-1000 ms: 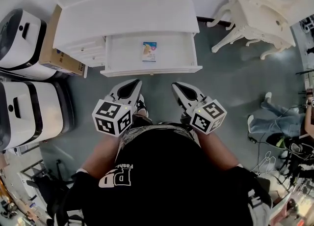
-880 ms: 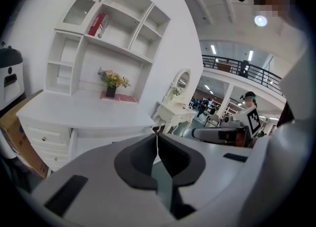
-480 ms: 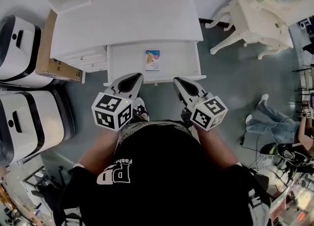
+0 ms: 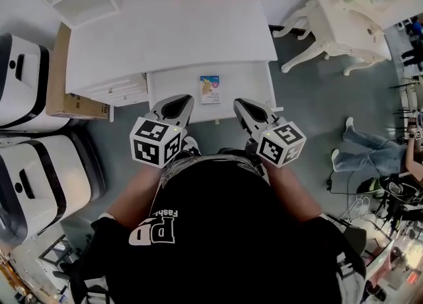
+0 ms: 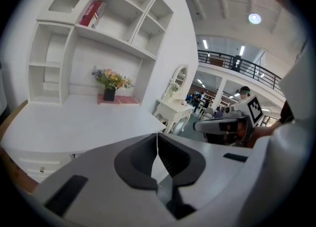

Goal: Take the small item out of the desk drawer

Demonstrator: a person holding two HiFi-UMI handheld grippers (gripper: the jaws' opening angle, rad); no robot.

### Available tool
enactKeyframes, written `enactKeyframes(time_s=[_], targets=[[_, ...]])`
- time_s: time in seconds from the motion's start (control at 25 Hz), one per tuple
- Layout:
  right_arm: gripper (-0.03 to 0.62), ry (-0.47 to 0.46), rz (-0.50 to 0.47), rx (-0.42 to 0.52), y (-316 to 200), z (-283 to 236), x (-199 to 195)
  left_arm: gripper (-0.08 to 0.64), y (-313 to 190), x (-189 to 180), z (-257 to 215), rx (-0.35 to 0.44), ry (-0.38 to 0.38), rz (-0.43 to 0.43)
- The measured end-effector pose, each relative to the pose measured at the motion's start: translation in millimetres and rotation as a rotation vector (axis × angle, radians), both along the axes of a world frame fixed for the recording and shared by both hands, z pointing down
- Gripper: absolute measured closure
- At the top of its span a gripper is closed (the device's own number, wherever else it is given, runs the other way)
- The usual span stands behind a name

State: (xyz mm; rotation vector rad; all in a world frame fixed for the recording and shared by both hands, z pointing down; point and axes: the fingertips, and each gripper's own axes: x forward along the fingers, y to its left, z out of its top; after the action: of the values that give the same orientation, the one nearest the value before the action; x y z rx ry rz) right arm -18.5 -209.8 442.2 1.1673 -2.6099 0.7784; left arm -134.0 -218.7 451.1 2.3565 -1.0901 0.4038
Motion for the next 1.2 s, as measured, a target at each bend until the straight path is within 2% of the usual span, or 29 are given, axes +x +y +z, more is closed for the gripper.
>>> enactKeyframes(time_s=[0.2,0.52,1.0,1.2], targets=[[0.583,0.013,0.024,-0.019,-8.9,6.4,-1.1,0.543,-11.1,-0.1,8.4,-0.017,0.014,0.029],[0.583,0.002,0.02,-0.041,-27.3,12.8,12.6,0.543,-28.8,8.2,18.1,-0.043,-0.009,0.009],[0.583,-0.02,-0.106,-0.1,-86.7,32.4,45.9,0.543,-75.9,40.6,42.3,-0.105,-0.074,-0.124],[0.583,-0.011,-0.164,-0.114,-101.6,47.5,59.6,0.543,-93.6,59.1,74.7,-0.16,-0.138,-0.151]])
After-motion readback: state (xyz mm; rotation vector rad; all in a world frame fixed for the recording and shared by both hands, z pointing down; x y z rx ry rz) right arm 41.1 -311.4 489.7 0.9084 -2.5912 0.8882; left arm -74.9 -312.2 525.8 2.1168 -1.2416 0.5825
